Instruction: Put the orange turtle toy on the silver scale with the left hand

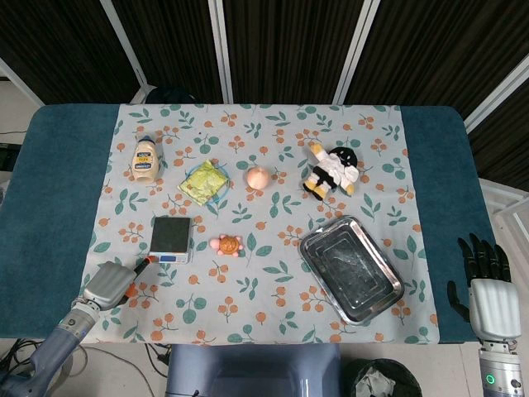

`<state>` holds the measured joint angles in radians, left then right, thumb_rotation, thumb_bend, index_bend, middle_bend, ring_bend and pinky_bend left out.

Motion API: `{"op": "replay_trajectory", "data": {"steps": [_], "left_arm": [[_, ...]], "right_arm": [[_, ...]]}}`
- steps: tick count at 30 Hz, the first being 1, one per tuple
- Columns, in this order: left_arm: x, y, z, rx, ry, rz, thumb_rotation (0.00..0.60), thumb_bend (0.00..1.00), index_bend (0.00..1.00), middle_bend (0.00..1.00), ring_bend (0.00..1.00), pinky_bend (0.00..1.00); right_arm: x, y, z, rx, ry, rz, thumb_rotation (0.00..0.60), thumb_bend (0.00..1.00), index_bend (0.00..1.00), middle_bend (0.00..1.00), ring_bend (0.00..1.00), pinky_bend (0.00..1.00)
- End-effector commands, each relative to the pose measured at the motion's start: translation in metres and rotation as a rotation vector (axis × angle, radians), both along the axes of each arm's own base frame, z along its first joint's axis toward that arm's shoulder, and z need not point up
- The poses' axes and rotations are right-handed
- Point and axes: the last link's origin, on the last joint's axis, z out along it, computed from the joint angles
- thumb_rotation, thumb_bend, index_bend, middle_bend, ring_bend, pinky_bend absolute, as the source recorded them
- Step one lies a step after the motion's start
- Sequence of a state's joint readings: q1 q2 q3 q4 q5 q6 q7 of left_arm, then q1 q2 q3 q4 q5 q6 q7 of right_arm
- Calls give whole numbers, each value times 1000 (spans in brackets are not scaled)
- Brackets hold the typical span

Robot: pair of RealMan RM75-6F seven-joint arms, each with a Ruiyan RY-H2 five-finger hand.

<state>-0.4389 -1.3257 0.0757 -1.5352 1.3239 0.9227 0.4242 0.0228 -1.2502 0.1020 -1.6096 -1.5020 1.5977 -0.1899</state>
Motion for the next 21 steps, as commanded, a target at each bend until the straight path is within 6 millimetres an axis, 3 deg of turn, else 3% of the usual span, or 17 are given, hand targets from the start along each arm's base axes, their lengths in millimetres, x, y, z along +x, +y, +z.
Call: {"op": "replay_trajectory", "data": {"steps": [1,21], "left_arm": [[-2,0,-1,-1,0,7,600,642,106,661,639,659],[1,2,1,24,-5,-17,600,642,107,659,639,657]], "right_arm": [[0,0,0,0,0,0,600,526,0,0,14,0],[0,0,1,-5,-3,0,600,527,0,0,14,0]]}}
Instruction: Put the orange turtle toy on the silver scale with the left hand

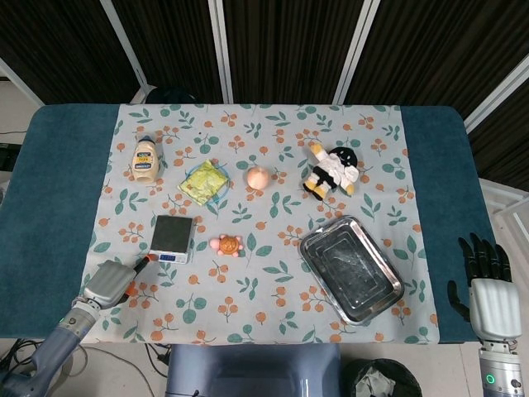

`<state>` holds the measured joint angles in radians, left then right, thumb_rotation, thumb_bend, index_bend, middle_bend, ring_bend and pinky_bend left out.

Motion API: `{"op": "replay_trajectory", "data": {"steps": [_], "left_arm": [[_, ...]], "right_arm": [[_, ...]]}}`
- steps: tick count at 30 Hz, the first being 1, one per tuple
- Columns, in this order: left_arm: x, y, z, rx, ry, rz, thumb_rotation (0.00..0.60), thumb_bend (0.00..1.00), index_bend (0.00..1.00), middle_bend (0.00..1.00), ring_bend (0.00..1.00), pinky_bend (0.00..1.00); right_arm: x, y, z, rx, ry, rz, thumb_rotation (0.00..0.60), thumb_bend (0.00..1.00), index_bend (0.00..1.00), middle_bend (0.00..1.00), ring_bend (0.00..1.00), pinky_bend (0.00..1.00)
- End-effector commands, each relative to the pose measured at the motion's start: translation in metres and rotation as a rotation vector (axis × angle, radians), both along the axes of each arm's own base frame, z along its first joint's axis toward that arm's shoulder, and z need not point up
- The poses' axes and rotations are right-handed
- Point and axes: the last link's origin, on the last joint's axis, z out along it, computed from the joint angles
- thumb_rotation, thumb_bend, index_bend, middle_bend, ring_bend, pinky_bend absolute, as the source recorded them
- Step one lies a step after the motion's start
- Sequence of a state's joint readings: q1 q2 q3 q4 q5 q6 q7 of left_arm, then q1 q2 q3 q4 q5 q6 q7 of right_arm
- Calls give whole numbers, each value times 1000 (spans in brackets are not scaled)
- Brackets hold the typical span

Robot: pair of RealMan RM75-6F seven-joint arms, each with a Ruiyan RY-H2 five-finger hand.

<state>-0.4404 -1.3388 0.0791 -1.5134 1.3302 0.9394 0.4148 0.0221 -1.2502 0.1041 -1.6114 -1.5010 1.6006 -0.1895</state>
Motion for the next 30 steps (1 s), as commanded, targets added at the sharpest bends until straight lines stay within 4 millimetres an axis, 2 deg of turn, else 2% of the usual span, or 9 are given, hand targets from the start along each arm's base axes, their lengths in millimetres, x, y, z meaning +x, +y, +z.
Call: {"op": "replay_trajectory", "data": {"steps": [1,4,6,9,12,15,18,23,30], "left_arm": [[5,0,4,19,-9,-15,600,641,107,656,639,657],[12,2,12,55,-28,-36,600,630,107,642,632,655],[19,4,19,88,-50,-52,600,585,107,610,608,645],[34,8,28,138,-100,-81,600,418,104,484,501,586],[54,13,35,179,-162,-128,600,223,91,333,342,452],[80,22,40,212,-193,-206,600,125,76,252,224,352],[104,32,41,225,-205,-257,600,106,70,218,182,319],[148,55,33,216,-200,-271,600,104,74,189,178,309],[186,73,-1,160,-145,-255,600,96,107,222,184,315]], "right_arm": [[0,0,0,-1,-1,0,600,527,0,0,14,0],[0,0,0,-1,-2,1,600,527,0,0,14,0],[0,0,0,-1,-3,2,600,526,0,0,14,0],[0,0,0,-1,-4,2,600,527,0,0,14,0],[1,0,0,0,-5,2,600,526,0,0,14,0],[1,0,-1,3,-5,3,600,526,0,0,14,0],[1,0,-1,3,-4,2,600,526,0,0,14,0],[0,0,0,0,-5,0,600,527,0,0,14,0],[-1,-1,0,-1,-6,-4,600,527,0,0,14,0]]}}
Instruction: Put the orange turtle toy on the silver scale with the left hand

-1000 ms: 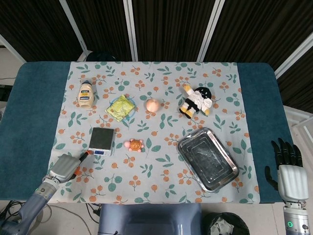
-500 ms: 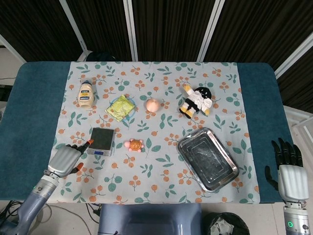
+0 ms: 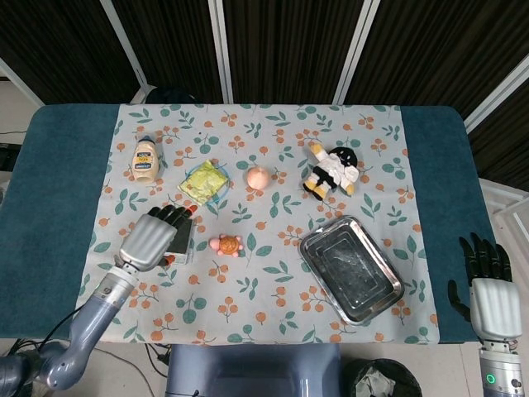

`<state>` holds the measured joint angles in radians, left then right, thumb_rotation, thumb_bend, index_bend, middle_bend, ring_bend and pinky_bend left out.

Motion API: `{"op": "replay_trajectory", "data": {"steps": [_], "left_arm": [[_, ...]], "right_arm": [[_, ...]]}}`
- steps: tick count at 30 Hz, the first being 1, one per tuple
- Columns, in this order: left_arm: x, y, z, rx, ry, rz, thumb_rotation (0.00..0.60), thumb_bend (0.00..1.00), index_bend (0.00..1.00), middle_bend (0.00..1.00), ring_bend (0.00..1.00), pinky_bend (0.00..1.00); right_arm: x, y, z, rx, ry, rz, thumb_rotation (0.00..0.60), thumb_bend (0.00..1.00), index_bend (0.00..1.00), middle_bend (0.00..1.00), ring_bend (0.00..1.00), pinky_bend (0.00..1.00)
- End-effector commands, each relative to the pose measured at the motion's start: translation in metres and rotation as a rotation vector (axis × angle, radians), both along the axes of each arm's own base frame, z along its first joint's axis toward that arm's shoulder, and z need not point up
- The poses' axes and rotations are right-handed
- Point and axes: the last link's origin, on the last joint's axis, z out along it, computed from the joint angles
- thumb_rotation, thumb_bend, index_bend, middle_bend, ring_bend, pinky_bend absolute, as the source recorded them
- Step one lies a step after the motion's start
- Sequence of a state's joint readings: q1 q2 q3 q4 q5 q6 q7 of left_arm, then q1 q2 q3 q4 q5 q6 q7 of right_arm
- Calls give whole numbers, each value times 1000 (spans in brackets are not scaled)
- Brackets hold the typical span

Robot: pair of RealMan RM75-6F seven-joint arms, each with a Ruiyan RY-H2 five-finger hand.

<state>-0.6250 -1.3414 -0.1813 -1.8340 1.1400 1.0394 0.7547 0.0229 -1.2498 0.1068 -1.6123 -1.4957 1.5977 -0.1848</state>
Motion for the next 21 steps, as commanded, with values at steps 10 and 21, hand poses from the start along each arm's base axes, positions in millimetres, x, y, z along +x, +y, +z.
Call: {"op": "replay_trajectory", "data": {"steps": [10,21], "left_arm": [[54,25,-67,-55,117,18,600,97,133,262,211,327],[58,29,-105,-80,200,5,600,160,167,319,239,330]], "right_arm": [[-1,-1,0,3,1,-5,600,527,0,0,14,0],[-2,-2,0,2,2,-9,600,527,0,0,13,0]]}}
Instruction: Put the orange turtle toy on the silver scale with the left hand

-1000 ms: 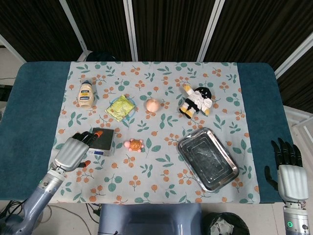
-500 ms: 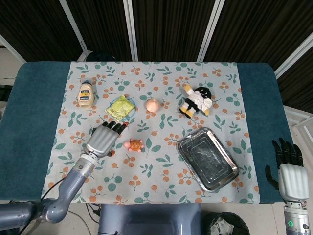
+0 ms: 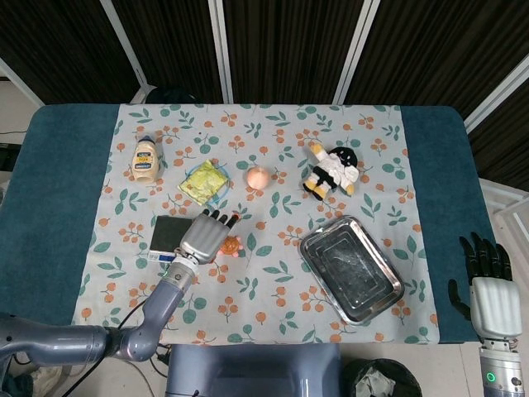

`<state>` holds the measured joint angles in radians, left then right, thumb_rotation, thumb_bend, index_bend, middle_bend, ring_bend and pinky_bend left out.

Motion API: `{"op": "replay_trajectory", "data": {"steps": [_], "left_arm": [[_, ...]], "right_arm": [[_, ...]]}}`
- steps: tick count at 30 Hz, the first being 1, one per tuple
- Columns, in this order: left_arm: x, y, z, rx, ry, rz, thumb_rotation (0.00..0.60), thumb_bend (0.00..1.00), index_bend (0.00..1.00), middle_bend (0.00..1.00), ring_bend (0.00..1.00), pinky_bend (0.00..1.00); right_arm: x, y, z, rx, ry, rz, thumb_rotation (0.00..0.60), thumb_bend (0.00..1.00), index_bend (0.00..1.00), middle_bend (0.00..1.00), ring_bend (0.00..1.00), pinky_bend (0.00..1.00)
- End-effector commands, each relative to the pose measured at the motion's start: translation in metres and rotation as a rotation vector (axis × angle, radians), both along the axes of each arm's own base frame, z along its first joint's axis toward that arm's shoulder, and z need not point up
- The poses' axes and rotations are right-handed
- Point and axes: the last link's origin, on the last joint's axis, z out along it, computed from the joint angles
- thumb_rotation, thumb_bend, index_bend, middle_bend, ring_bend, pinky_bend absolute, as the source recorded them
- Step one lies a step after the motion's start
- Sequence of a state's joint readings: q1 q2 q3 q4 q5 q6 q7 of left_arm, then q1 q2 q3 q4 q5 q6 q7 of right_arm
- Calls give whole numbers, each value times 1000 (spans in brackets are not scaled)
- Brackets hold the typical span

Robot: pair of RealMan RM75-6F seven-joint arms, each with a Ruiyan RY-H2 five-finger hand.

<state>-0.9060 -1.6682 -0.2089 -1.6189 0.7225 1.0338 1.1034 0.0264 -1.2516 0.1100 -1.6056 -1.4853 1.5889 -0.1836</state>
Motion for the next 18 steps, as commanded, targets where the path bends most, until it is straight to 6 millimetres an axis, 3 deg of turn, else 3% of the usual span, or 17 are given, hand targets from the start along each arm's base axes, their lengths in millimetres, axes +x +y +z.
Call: {"op": "replay_trajectory", "data": {"steps": [1,18], "left_arm": [[2,0,-14,-15,29,-21,600,165,172,327,242,330],[1,1,-38,-24,65,-111,600,284,250,492,363,433]], "right_arm": [[0,0,0,0,0,-1,600,527,0,0,13,0],[-1,-1,0,3,-2,-3,600,527,0,0,14,0]]}}
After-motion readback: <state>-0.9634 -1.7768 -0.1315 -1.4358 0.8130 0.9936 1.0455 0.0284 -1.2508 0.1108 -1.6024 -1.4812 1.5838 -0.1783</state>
